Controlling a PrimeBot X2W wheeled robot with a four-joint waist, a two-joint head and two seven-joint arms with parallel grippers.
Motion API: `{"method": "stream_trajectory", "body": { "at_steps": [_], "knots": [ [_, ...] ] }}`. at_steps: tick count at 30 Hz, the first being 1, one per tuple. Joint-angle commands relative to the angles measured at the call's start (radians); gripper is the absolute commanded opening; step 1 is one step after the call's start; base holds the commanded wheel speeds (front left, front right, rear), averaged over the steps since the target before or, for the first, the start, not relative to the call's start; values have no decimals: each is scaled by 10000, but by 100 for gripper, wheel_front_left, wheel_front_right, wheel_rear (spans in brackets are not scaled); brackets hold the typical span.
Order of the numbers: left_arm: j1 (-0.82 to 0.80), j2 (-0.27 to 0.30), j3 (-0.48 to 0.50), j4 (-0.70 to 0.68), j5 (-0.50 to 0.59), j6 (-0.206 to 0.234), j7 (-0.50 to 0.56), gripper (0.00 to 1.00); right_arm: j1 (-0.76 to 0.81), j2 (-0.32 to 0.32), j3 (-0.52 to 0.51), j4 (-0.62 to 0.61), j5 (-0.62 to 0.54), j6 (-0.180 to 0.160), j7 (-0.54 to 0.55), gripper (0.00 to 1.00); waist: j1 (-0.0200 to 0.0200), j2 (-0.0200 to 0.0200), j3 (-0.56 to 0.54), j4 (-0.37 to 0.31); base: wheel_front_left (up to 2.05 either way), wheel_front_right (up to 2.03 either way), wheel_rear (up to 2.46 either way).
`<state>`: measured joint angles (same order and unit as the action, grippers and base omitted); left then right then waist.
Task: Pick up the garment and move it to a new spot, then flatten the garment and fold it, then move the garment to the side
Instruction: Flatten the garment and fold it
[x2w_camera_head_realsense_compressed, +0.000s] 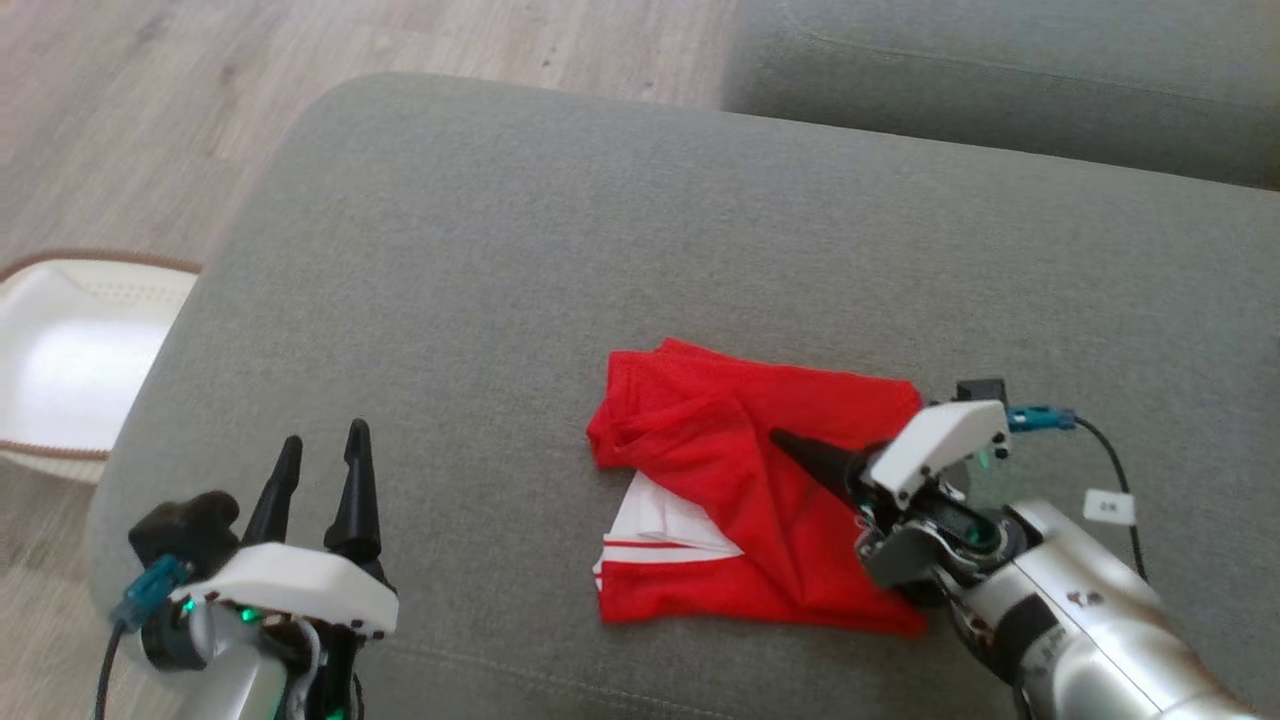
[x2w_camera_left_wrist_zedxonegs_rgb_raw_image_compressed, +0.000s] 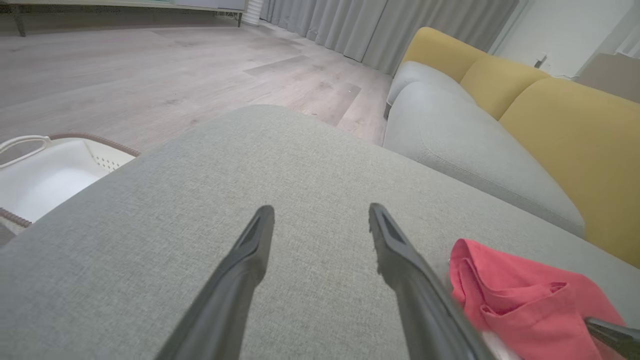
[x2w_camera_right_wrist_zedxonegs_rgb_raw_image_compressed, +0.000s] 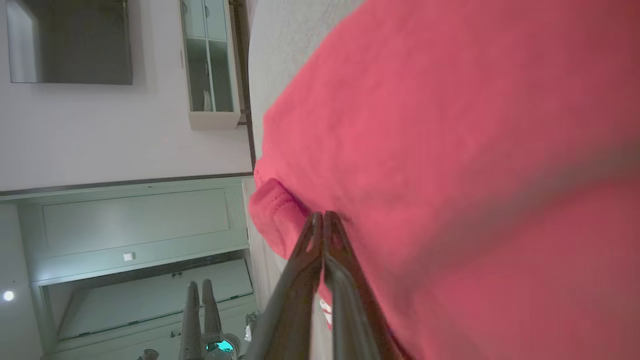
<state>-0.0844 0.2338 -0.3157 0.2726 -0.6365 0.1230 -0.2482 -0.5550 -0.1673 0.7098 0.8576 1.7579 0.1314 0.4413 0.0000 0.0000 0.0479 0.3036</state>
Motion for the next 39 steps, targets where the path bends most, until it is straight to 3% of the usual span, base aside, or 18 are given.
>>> {"method": "stream_trajectory", "body": {
  "at_steps": [1, 8, 14, 19, 27, 28, 29, 30, 31, 32, 39],
  "knots": [
    [-449, 75, 355, -219, -28, -27, -96, 100, -426, 185, 138, -83, 43, -7, 71, 0, 0, 0, 53, 95, 0, 0, 0],
    [-489, 29, 431, -66, -19, -105, -113, 100, -624, 778, 759, 370, 30, -7, 701, 0, 0, 0, 42, 205, 0, 0, 0],
    [-471, -3, 502, -47, 11, -107, -121, 100, -331, 1088, 1590, -453, -113, -7, 1201, 0, 0, 0, -32, 48, 0, 0, 0],
    [-462, 4, 557, -53, 30, -122, -125, 100, -271, 1119, 1758, -1367, -320, -7, 824, 0, 0, 0, -81, -163, 0, 0, 0],
    [-390, 84, 671, -211, 114, -99, -129, 100, -309, -30, 682, -4115, -840, -7, -1064, 0, 0, 0, -263, -819, 0, 0, 0],
    [-379, 99, 689, -252, 131, -84, -130, 100, -327, -274, 531, -4516, -1019, -7, -1350, 13, 0, 0, -285, -926, 0, 0, 0],
    [-363, 117, 707, -297, 149, -63, -130, 100, -327, -527, 384, -4871, -1240, -7, -1677, 38, 0, 0, -306, -1042, 0, 0, 0],
    [-352, 140, 727, -339, 162, -51, -131, 100, -309, -765, 257, -5180, -1446, -7, -1964, 46, 0, 0, -316, -1154, 0, 0, 0],
    [-349, 175, 759, -368, 167, -55, -131, 100, -313, -1018, 155, -5479, -1728, -7, -2264, 78, 0, 0, -323, -1276, 0, 0, 0],
    [-355, 211, 788, -399, 178, -67, -131, 100, -311, -1265, 55, -5735, -2040, -7, -2588, 100, 0, 0, -319, -1393, 0, 0, 0],
    [-374, 326, 993, -734, 358, -59, -133, 100, -19, -2655, -459, -6523, -4624, -7, -4673, 100, 0, 0, -355, -2192, 0, 0, 0]
  ]
}}
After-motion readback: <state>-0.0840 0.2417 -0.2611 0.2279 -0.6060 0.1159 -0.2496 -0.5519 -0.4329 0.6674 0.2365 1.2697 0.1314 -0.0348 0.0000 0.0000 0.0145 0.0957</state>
